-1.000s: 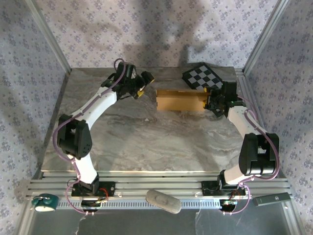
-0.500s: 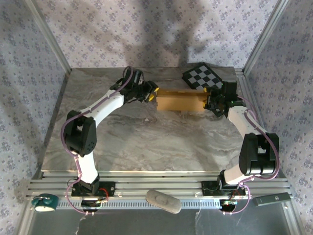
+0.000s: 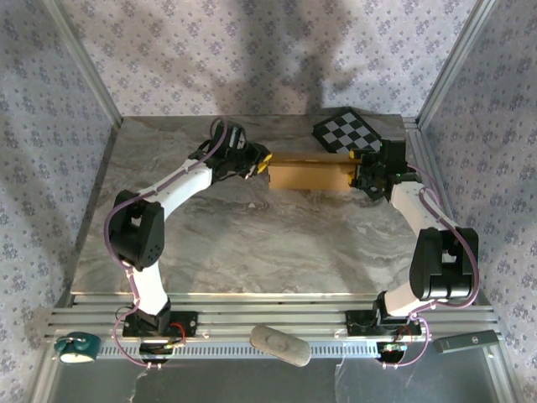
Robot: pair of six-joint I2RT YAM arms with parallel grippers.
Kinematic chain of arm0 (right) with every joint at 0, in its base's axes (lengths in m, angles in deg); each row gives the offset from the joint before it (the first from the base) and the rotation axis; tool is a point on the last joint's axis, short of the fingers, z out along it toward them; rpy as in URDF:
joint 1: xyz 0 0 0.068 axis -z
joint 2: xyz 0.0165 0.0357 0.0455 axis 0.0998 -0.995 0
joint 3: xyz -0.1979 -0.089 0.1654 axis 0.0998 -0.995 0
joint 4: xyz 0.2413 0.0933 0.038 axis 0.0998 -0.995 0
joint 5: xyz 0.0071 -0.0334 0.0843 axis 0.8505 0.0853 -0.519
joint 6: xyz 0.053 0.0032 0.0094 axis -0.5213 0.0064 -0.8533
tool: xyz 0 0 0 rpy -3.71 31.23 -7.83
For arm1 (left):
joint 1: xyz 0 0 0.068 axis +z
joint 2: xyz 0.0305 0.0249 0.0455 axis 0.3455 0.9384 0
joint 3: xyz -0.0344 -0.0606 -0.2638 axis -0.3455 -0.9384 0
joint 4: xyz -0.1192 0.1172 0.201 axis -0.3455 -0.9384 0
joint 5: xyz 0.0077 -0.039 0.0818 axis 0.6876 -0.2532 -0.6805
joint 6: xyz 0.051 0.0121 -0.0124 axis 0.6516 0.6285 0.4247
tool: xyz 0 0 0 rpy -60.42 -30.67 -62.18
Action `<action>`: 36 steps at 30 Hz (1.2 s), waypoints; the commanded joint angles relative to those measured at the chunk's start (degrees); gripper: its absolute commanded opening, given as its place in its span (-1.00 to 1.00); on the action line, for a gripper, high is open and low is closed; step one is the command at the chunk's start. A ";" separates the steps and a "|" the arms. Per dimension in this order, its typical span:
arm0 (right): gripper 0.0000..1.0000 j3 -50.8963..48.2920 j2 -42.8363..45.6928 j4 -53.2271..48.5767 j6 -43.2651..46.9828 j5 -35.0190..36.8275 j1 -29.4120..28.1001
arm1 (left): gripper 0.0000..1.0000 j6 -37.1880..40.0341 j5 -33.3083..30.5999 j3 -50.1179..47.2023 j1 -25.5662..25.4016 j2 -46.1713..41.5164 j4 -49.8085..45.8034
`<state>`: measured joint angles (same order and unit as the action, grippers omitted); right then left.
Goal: Fold the paper box
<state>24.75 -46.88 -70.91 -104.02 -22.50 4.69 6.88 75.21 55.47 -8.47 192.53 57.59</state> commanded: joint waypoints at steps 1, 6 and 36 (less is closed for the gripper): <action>0.22 -0.51 -1.27 -2.76 1.24 -0.74 0.07 | -0.40 -0.25 -0.90 -2.40 -0.44 -0.75 -2.82; 0.22 -0.84 -1.47 -2.49 1.39 -1.06 0.16 | -0.44 0.93 -1.59 -4.15 -0.67 -0.84 -3.44; 0.30 5.44 -0.74 -11.88 13.16 -7.30 5.08 | -0.92 3.62 -3.43 -4.07 -0.68 1.43 -5.29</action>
<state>30.12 -47.99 -81.71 -92.72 -28.29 9.12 9.50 74.51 52.01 -8.84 191.46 61.76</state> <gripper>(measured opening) 0.656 0.044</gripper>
